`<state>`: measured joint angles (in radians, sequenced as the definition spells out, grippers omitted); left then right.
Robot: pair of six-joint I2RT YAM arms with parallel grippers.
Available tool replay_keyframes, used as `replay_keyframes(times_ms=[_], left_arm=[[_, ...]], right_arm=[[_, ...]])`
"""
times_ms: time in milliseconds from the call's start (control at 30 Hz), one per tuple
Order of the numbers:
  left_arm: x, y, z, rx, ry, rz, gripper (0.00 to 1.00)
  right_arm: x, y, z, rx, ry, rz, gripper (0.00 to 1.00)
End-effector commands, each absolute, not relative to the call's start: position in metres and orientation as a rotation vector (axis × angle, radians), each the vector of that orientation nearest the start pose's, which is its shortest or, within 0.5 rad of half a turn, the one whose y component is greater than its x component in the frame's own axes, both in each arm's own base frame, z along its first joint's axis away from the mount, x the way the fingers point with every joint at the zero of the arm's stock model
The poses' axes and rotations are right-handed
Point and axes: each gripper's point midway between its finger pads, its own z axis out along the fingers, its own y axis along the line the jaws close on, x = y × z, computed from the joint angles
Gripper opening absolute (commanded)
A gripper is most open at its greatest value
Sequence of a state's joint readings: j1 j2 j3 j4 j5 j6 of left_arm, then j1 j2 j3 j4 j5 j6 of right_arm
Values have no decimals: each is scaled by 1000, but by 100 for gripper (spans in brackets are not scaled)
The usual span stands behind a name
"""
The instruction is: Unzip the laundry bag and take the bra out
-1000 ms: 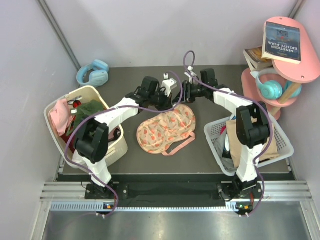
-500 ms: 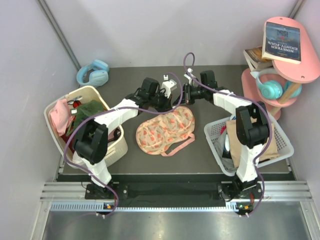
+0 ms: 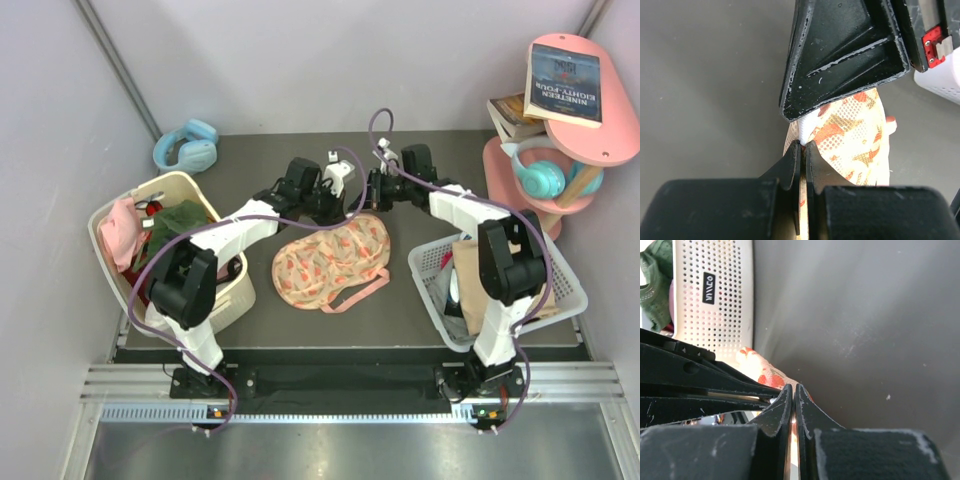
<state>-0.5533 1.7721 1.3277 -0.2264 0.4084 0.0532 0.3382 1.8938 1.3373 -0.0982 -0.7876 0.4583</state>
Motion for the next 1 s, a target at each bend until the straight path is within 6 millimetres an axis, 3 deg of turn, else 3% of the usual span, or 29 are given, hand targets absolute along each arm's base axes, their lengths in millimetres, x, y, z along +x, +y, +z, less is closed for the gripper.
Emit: replay_keyframes(times_ms=[0,267,367,667,967], left_arm=[[368,-307,139,869,2139,-759,0],[361,-319,132,836,2175,-906,0],[360,-324,118,835,2213,-960,0],[355,-332,109,818,2256,-1111,0],[364,-323,102,789,2281,-1046,0]], right_arm=[[424,258,183,-275,2144,1106,0],[424,259,198,-300,2056,1121,0],[421,259,199,-302,2043,1132,0],[423,254,190,-262,2061,1077,0],[419,256,168,-263,2138,1047,0]])
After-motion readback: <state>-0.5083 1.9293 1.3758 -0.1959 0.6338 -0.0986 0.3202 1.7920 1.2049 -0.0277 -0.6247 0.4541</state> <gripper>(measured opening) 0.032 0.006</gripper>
